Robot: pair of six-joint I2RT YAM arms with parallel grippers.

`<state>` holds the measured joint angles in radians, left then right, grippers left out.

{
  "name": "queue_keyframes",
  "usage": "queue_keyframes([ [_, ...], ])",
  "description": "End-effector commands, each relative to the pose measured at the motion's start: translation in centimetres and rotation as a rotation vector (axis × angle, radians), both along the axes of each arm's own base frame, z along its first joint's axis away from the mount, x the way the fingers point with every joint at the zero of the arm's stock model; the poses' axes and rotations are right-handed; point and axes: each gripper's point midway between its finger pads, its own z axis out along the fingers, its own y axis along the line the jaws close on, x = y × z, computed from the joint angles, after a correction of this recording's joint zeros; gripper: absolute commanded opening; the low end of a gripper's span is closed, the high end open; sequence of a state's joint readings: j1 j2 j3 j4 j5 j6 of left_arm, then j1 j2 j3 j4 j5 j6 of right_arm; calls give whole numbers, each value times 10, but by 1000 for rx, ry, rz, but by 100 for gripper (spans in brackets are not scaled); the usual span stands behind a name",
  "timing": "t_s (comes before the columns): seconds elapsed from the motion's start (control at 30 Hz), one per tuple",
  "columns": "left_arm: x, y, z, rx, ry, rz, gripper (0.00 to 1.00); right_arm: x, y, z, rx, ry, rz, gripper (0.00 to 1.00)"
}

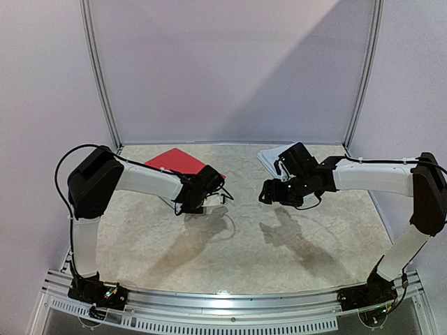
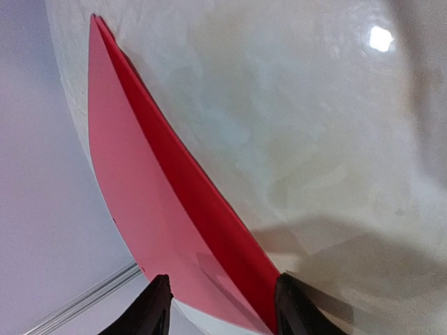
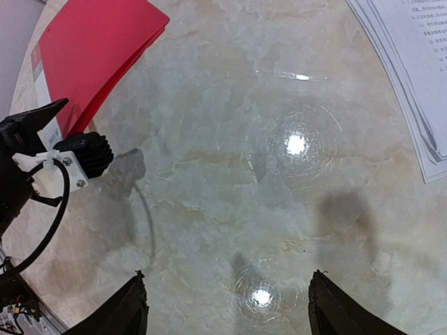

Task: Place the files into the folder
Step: Pick up the folder from the corner of the board.

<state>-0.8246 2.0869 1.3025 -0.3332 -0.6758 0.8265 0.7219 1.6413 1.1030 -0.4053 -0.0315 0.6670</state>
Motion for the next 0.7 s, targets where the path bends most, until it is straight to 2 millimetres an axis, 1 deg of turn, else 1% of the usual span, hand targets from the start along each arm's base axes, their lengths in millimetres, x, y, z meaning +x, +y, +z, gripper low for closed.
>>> queue_keyframes([
  [0.0, 9, -7, 12, 8, -104, -55, 49, 3, 8, 2, 2, 0, 21, 78],
  [0.17, 17, -5, 10, 52, -167, -68, 47, 4, 11, 2, 9, -2, 32, 78],
  [0.2, 22, -7, 12, 50, -200, -79, 47, 3, 13, 3, 14, -3, 36, 78],
  [0.3, 28, -6, 14, 80, -259, -100, 45, 3, 14, 3, 22, -1, 41, 78],
  [0.37, 31, -4, 17, 86, -300, -116, 42, 3, 14, 3, 21, 0, 43, 79],
  [0.43, 36, -2, 23, 77, -336, -123, 34, 2, 14, 3, 21, 3, 43, 78],
  [0.47, 38, 0, 24, 73, -342, -121, 29, 1, 14, 2, 24, 4, 44, 79],
  [0.5, 40, 3, 26, 62, -347, -115, 21, 1, 15, 2, 28, 5, 44, 78],
  [0.53, 41, 4, 29, 51, -353, -110, 12, 1, 15, 2, 34, 10, 40, 78],
  [0.57, 42, 6, 33, 35, -360, -104, 0, 1, 16, 3, 40, 11, 37, 78],
  [0.67, 44, 8, 48, -11, -380, -91, 0, 2, 20, 5, 71, 20, 20, 78],
])
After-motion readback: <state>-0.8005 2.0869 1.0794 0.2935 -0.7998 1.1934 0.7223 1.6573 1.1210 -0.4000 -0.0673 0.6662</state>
